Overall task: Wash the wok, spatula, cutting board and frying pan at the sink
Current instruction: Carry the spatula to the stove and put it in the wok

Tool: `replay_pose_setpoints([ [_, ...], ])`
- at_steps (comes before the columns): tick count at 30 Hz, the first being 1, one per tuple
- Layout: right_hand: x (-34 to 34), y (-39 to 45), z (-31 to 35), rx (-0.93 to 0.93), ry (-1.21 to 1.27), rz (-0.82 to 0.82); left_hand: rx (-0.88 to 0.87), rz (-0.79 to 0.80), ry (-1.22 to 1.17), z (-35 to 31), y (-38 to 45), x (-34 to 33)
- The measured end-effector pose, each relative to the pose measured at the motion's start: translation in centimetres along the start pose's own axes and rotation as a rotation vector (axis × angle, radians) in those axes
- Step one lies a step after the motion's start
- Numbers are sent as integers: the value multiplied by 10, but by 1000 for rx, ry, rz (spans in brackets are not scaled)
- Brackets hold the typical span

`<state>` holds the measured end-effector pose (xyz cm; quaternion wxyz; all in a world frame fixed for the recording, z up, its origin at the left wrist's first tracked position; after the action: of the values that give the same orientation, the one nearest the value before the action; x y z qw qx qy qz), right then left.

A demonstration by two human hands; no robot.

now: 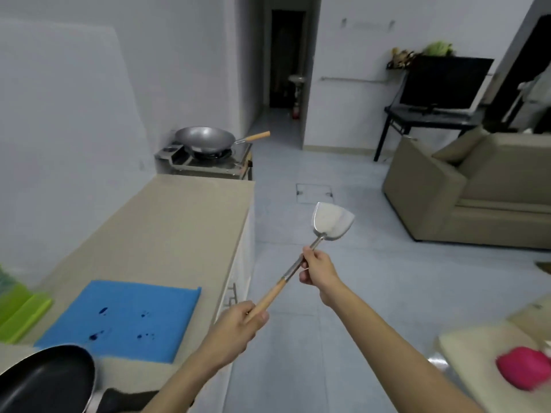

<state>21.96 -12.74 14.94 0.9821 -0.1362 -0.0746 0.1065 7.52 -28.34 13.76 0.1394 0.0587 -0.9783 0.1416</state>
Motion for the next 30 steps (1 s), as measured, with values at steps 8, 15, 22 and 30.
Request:
replay_pose_setpoints([
  [8,67,171,42,-3,-15,-43,-31,-6,97,-73,172,-34],
  [15,37,327,103,17,-45,-16,-50,-47,133,-106,319,14],
  [22,21,474,186,44,-41,11,-131,-85,212,-158,477,81],
  [30,0,647,224,32,-71,58,-113,-108,261,-181,643,116],
])
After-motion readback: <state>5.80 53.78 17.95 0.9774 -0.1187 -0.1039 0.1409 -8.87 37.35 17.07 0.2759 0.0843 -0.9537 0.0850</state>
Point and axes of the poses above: each hand's wrist, its own y-axis towards the middle knuckle, its own x-axis out of the back of the hand, z = x × y, the point moved 4 cm from there along y, towards the middle knuckle, and after that the axes turned 3 degrees about -y, right-handed, at the moved point
